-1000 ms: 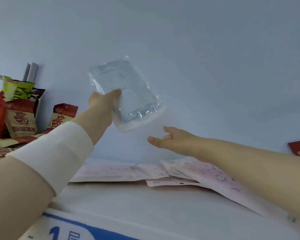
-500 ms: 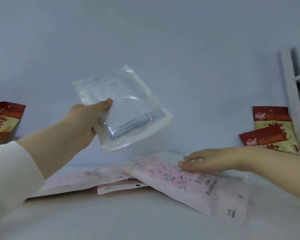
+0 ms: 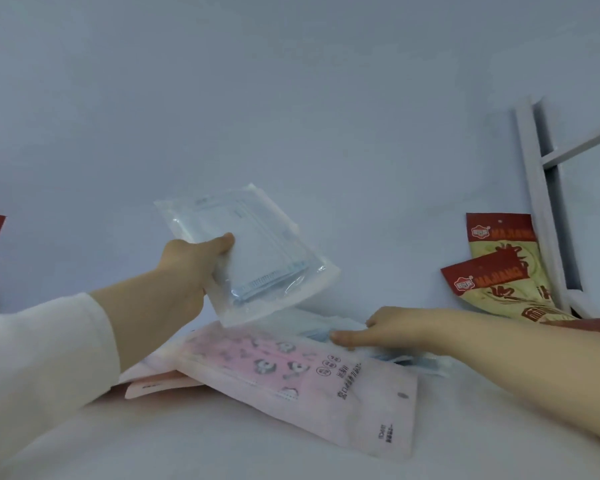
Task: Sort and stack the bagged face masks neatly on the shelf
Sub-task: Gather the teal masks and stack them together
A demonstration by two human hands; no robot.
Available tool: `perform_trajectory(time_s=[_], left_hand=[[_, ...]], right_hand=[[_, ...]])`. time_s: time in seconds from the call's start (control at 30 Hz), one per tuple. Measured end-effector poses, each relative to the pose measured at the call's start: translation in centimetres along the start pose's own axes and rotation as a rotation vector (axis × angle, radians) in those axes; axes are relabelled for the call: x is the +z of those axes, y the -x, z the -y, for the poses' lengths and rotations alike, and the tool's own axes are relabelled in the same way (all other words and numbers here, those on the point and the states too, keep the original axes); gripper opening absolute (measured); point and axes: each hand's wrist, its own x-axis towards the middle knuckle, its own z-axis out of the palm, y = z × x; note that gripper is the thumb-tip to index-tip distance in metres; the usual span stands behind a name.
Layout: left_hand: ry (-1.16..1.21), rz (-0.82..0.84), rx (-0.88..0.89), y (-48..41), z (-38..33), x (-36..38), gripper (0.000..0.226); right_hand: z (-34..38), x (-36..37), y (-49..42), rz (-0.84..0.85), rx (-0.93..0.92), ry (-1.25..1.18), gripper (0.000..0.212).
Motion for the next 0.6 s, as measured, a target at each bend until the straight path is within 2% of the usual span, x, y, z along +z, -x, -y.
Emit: perform_trajectory(time_s=[0.13, 0.23, 0.3, 0.43, 0.6], left_hand=[[-0.028, 0.006, 0.001, -0.1, 1.4, 0.0, 0.022], [-0.066, 0.016, -0.016, -0.2, 2.1, 0.1, 0.021], [-0.066, 0.014, -0.022, -0.1, 2.3, 0.1, 0.021], [-0.059, -0.008, -0.014, -0.4, 2.0, -0.3, 0.021], [-0.045, -0.058, -0.014, -1.2, 1.7, -0.8, 0.023]], right_hand=[[0.9, 1.2, -0.6, -0.043, 0.020, -0.149, 0.105], [0.3, 0.4, -1.1, -0.207, 0.053, -0.162, 0.077], [-0.2, -0.4, -1.4, -0.306, 0.057, -0.202, 0.066], [-0.1, -1.3, -1.5, -0.408, 0.077, -0.288, 0.041], [-0.9, -3.1, -1.2, -0.510, 0.085, -0.648, 0.024]])
